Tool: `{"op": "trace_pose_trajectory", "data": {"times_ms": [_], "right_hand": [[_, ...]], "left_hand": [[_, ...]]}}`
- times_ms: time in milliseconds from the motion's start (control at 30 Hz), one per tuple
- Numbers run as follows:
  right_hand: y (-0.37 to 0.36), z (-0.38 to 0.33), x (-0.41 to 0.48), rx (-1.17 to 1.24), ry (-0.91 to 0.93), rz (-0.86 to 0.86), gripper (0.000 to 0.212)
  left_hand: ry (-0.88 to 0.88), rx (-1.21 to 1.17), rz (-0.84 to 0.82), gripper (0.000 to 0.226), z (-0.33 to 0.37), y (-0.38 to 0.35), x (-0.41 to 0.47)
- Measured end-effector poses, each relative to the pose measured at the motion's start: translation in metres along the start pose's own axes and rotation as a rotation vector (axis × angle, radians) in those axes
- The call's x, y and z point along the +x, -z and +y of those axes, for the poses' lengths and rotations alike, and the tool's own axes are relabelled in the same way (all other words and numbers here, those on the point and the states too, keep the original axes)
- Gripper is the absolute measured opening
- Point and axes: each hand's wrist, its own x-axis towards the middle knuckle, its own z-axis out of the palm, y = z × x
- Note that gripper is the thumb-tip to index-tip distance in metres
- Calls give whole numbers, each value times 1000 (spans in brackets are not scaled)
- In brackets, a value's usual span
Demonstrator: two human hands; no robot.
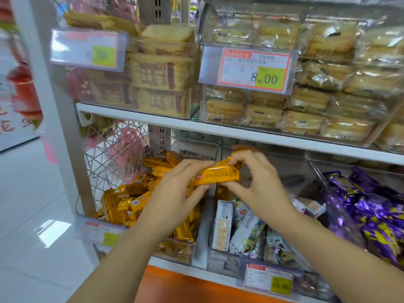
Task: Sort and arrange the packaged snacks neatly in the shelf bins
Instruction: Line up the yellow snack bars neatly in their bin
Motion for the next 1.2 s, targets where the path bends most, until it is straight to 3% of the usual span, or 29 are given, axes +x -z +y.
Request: {"op": "trace_pose_trajectory", "data": {"times_ms": [233,400,467,567,667,867,1000,1067,1167,1200], "right_hand": [[-57,-37,32,66,94,-68,36],[-94,-55,64,10,107,-82,29],[-109,-58,75,-62,49,-159,24],[-127,-50,85,-180,-53,-458,19],[-127,-41,87,-168,-75,-608,31],[-86,-24,71,-151,-75,-349,25],[-44,8,48,-194,-131,-248,22],[-23,23,35,-201,-164,-328,26],[2,35,17,-164,-217,-655,56],[8,38,13,-168,-216,-715,57]], "left_hand": [[132,219,178,42,-32,63,-32],[524,343,228,47,-64,80,-45],[599,329,219,49,-72,76,-44],[648,322,154,53,-80,67,-35],[610,288,68,51,-88,64,-29],[536,247,87,39,-87,69,-24],[374,190,118,34,-62,60,-14],[293,153,76,32,-46,48,-8],[208,110,-40,30,-19,25,-1],[185,101,-94,29,-11,17,1]]}}
